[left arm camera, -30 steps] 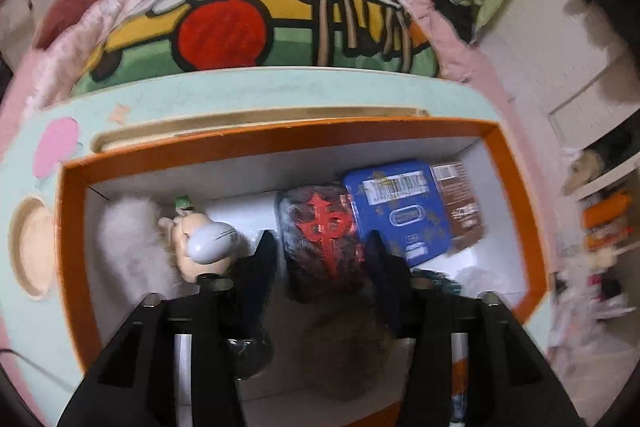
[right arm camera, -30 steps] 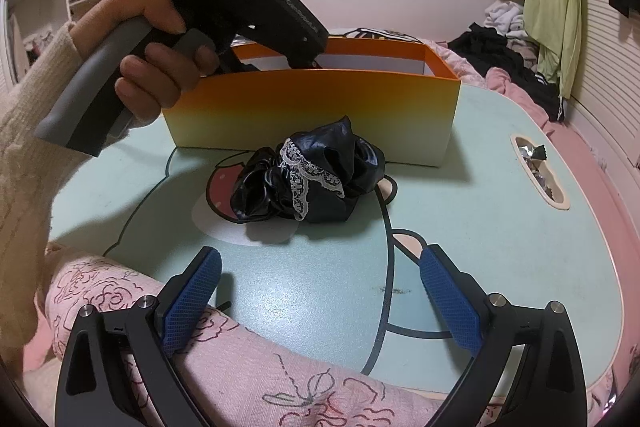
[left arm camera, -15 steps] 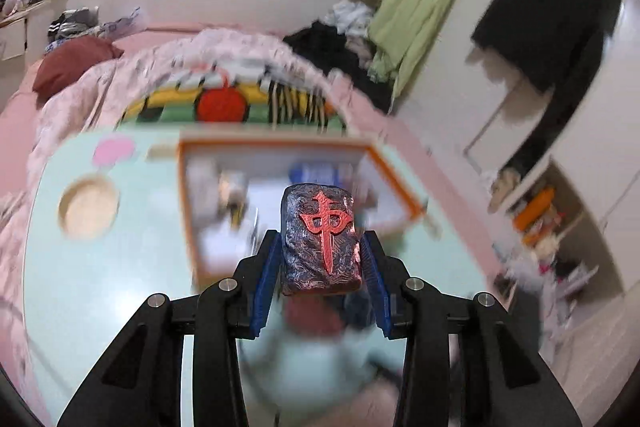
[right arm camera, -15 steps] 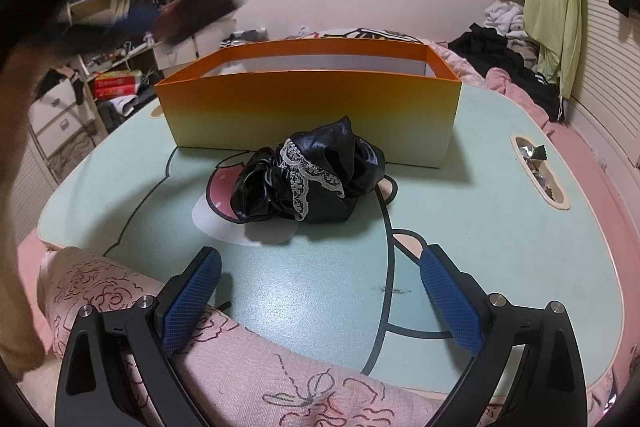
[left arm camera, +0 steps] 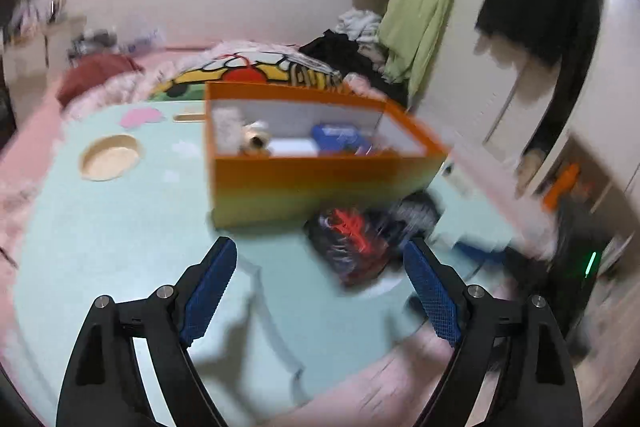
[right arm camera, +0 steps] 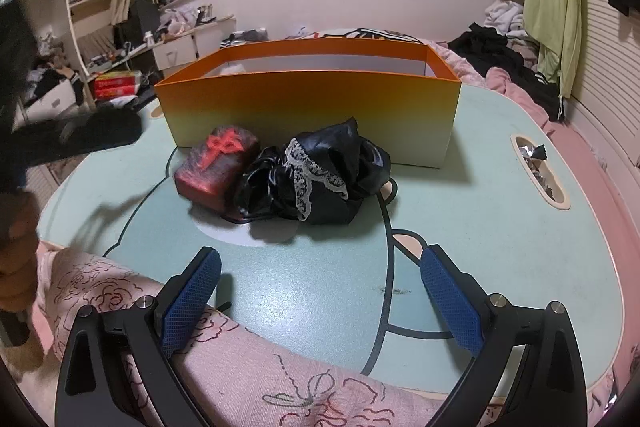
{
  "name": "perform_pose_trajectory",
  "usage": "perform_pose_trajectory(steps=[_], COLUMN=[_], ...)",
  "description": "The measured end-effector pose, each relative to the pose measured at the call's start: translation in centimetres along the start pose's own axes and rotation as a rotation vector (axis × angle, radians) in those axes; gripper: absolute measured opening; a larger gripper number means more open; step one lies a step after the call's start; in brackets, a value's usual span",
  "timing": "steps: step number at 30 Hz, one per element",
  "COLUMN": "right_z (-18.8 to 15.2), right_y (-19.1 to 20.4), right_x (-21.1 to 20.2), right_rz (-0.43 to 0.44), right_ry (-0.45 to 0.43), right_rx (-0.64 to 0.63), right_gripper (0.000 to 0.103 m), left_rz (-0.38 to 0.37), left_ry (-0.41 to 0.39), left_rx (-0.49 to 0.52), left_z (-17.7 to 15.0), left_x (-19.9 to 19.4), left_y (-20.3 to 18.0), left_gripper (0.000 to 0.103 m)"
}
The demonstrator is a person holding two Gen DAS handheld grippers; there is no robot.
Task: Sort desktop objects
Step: 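Lift the red-character block out and place it on the table with the left gripper, then reach into the box and grasp the white figurine keychain with the right gripper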
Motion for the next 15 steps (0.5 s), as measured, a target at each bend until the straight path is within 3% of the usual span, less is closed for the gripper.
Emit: perform_pose_trajectory(steps=[3,5,7,10,15], right_z=[0.0,0.0,0.0,0.0,1.3], right_y=[0.0,0.0,-0.2,-0.3,0.7], right_x=[0.0,0.0,0.0,-0.4,-3.0], right_rz=[0.001,0.0,-0.006,0.018,0.073], right_ry=[0.0,-0.004,-0.006,-0.018,-0.112], right_rx=[0.001,0.004,0.007,0.025,0.015], right_gripper=[0.1,0.1,0.1,0.1,0.095], left_rz=[0.025,0.116,0.17,0.199,0.21], left_ry=[0.118,0.07,0.061,0.058,0.034], left_rx=[0.084,0.155,0.138,0.121,0.115], left_z=[-3.9,-4.0,-4.0,-4.0,-4.1], left_x=[1.4,1.9,2.6,2.9,2.9], left_y=[-0.6,-0.7,-0.4,0.0,0.3], left_gripper=[0.086,0.092,0.094,0.094,0.094])
Point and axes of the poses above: each gripper's, at about its wrist camera, not at the fingertips, and x roughly the way its jaws point, y to its left, z to its top, the point moved 10 cm from there along x, roughly the way its jaws point, and after that the axes turned 13 degrees about x, right-handed, at the moved point
